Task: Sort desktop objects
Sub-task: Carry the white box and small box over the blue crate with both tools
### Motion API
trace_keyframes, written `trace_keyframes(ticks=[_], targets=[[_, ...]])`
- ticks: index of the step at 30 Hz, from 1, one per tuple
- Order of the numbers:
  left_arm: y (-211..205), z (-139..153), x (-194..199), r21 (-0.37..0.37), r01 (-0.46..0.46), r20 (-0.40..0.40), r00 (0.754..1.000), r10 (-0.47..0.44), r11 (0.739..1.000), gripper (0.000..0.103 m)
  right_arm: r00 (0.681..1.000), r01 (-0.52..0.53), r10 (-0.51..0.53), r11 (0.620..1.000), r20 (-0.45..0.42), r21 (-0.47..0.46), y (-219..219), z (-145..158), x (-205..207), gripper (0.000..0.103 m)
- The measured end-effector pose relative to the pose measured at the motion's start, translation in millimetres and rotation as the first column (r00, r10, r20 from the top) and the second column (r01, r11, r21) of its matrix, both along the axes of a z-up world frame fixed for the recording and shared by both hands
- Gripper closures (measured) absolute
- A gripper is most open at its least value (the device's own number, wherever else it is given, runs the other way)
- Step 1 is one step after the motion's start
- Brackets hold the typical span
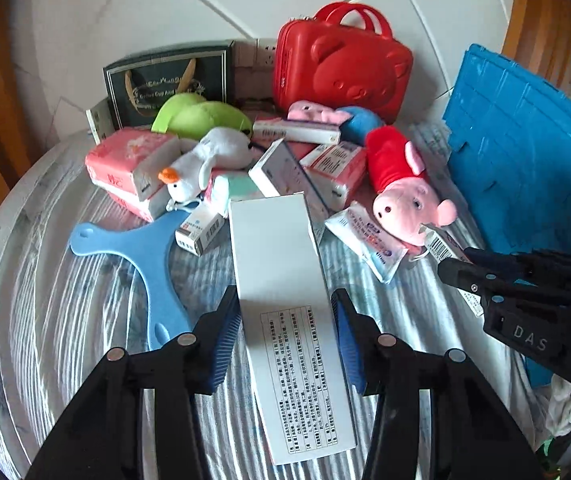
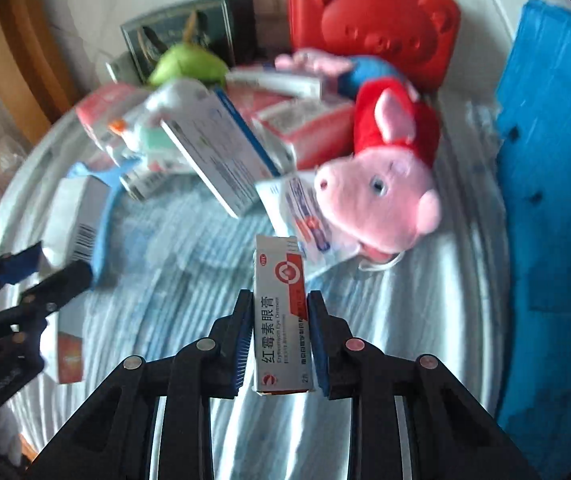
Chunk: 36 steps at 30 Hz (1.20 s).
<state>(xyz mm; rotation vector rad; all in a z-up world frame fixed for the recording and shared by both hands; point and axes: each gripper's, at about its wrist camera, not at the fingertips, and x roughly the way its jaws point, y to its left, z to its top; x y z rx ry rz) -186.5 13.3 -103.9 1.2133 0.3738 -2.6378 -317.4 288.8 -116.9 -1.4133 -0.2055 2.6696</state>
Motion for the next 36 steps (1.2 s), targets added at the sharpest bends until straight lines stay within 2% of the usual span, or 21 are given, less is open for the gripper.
trace_keyframes(ticks=[8, 14, 18, 24, 29, 33, 36], targets=[[29, 78, 25, -0.079, 0.088, -0.162, 0.982, -0.099, 0.993, 0.058, 0.977, -0.018, 0.037, 0.996, -0.21, 0.09, -31, 88, 50, 0.076], [68, 125, 33, -0.131, 0.151, -0.256, 0.949, -0.181, 0.98, 0.058, 0.948, 0.008, 0.043, 0.987, -0.315, 0.158, -33, 135, 90, 0.076], [101, 151, 26, -0.164, 0.186, -0.286, 0.931, -0.228, 0.969, 0.058, 0.926, 0.049, 0.032, 0.978, -0.377, 0.203, -21, 165, 115, 0.076], [162, 199, 1, -0.182, 0.235, -0.336, 0.897, -0.285, 0.955, 0.058, 0.899, 0.123, 0.001, 0.96, -0.439, 0.253, 24, 216, 150, 0.076], [230, 235, -35, -0.194, 0.305, -0.339, 0.871, -0.356, 0.932, 0.058, 0.887, 0.201, -0.054, 0.939, -0.458, 0.28, 90, 258, 166, 0.076], [286, 254, -75, -0.171, 0.372, -0.298, 0.863, -0.408, 0.912, 0.058, 0.901, 0.246, -0.122, 0.934, -0.416, 0.258, 160, 280, 165, 0.076], [327, 254, -113, -0.145, 0.419, -0.226, 0.868, -0.442, 0.896, 0.058, 0.92, 0.274, -0.176, 0.928, -0.35, 0.252, 217, 286, 160, 0.076]])
